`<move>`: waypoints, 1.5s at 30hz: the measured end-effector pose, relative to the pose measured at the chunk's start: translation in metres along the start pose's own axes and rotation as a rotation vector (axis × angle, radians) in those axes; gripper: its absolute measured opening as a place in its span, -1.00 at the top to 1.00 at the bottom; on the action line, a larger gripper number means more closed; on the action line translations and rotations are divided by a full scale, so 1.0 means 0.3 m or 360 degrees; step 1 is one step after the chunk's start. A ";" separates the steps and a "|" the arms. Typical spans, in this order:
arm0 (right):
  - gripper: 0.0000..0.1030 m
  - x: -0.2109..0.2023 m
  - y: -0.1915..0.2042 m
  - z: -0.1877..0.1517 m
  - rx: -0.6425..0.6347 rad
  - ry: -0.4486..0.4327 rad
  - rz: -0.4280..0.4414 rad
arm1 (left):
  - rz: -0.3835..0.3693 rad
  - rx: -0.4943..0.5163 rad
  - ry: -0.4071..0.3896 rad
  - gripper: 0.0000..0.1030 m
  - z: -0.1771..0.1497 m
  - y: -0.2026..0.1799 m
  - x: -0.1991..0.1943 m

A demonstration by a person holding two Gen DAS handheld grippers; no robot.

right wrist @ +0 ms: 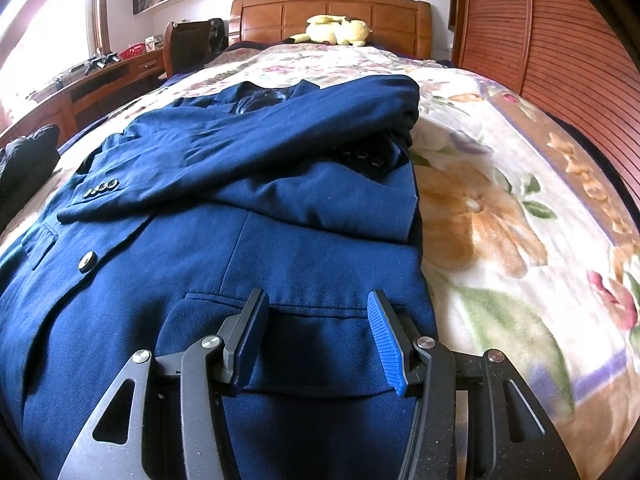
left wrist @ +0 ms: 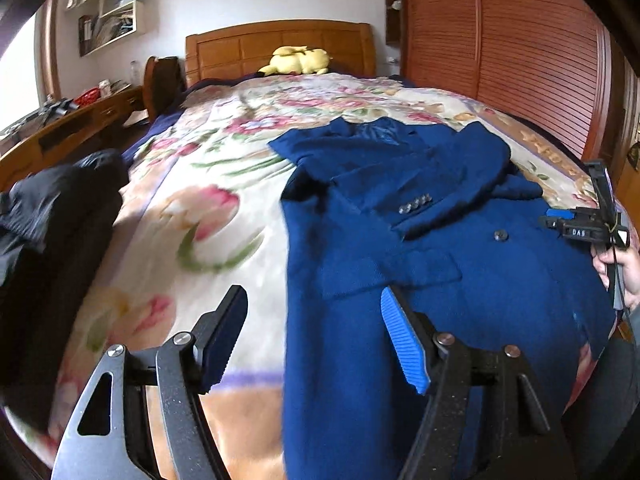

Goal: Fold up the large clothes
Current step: 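Move both open tools back to the jacket hem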

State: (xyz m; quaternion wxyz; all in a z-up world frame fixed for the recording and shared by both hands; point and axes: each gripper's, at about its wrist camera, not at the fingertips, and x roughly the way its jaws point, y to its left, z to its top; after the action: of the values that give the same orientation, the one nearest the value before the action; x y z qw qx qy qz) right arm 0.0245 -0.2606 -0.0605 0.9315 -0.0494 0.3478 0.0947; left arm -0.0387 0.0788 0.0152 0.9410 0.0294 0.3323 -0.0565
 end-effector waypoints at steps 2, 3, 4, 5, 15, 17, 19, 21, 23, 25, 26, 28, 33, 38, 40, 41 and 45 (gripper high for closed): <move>-0.03 -0.008 -0.005 0.006 0.0009 0.0003 0.0012 | 0.0019 -0.0007 0.0006 -0.36 -0.028 0.009 -0.017; -0.03 -0.016 -0.011 0.012 0.0018 0.0010 0.0023 | 0.0020 -0.0012 0.0017 -0.36 -0.040 0.014 -0.021; -0.03 -0.036 -0.019 0.017 0.0024 0.0008 0.0038 | 0.0023 -0.0021 0.0030 -0.37 -0.054 0.021 -0.028; -0.03 -0.071 -0.031 0.020 0.0043 -0.0025 0.0048 | 0.0028 -0.0026 0.0036 -0.37 -0.065 0.025 -0.032; -0.38 -0.317 -0.105 -0.088 0.0008 -0.0096 0.0004 | 0.0013 -0.0090 0.0061 -0.36 -0.179 0.059 -0.080; -0.38 -0.342 -0.101 -0.123 -0.0015 -0.0084 -0.0023 | 0.0000 -0.0108 0.0078 -0.36 -0.201 0.065 -0.082; -0.38 -0.373 -0.091 -0.158 -0.0032 -0.0087 -0.0054 | -0.0007 -0.0111 0.0089 -0.36 -0.217 0.065 -0.087; -0.38 -0.406 -0.083 -0.195 -0.0039 -0.0085 -0.0026 | -0.0011 -0.0113 0.0089 -0.36 -0.232 0.066 -0.098; -0.38 -0.422 -0.080 -0.224 -0.0047 -0.0066 -0.0022 | -0.0014 -0.0124 0.0089 -0.36 -0.237 0.071 -0.109; -0.38 -0.436 -0.082 -0.252 -0.0060 -0.0050 -0.0054 | -0.0018 -0.0140 0.0089 -0.36 -0.245 0.079 -0.117; -0.38 -0.443 -0.096 -0.257 -0.0056 -0.0042 -0.0050 | -0.0020 -0.0149 0.0088 -0.36 -0.251 0.083 -0.118; -0.38 -0.459 -0.104 -0.278 -0.0032 -0.0028 -0.0022 | -0.0023 -0.0164 0.0092 -0.36 -0.259 0.091 -0.121; -0.38 -0.489 -0.119 -0.315 -0.0036 0.0004 -0.0011 | -0.0013 -0.0148 0.0098 -0.35 -0.269 0.090 -0.124; -0.38 -0.491 -0.114 -0.328 -0.0040 0.0025 0.0029 | -0.0020 -0.0156 0.0124 -0.30 -0.275 0.086 -0.102; -0.38 -0.479 -0.106 -0.331 -0.0045 0.0032 0.0040 | -0.0007 -0.0142 0.0130 -0.30 -0.274 0.081 -0.094; -0.38 -0.468 -0.103 -0.327 -0.0049 0.0035 0.0044 | -0.0002 -0.0138 0.0132 -0.30 -0.273 0.079 -0.092; -0.29 -0.446 -0.088 -0.322 -0.0054 0.0035 0.0052 | 0.0009 -0.0133 0.0140 -0.30 -0.269 0.077 -0.085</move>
State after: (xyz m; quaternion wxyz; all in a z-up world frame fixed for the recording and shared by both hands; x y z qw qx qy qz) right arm -0.1307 -0.3205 -0.0446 0.9249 -0.0606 0.3571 0.1152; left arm -0.1058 0.1115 -0.0311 0.9261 -0.0066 0.3753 -0.0385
